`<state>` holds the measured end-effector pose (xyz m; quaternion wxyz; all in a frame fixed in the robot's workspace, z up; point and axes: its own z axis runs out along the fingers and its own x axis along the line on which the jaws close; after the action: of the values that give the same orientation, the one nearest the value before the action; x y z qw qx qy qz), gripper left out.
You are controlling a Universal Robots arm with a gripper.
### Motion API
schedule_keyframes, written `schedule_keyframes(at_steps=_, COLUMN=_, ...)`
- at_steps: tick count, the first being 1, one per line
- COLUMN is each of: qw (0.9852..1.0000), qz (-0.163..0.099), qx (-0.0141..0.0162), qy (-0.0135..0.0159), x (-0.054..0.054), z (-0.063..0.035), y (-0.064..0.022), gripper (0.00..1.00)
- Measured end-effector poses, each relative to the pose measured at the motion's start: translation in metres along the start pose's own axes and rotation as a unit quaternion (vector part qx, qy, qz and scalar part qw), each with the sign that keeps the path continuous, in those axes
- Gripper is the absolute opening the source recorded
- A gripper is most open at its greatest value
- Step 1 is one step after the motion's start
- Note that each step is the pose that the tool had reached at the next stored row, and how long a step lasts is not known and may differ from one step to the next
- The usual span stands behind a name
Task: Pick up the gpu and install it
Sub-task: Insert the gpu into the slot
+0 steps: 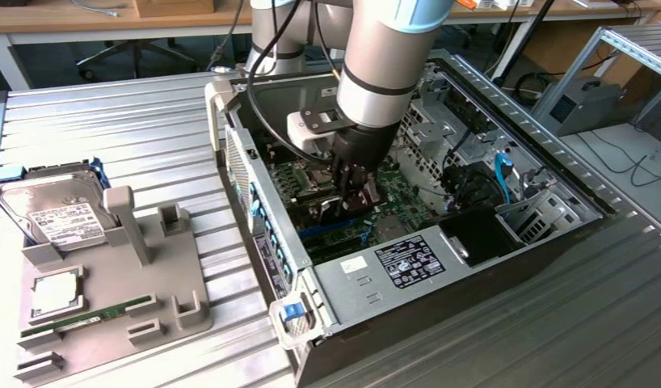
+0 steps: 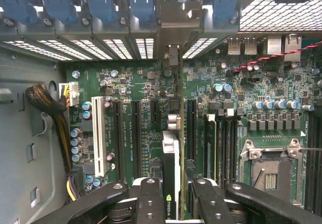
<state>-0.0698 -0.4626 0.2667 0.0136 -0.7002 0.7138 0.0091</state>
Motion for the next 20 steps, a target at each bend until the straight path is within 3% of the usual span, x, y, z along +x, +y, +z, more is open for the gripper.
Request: schedule_keyframes(at_steps=20, qw=1.0, qz=0.0, qx=-0.0011, qy=0.0, x=0.0001, z=0.0026, y=0.0, gripper=0.27)
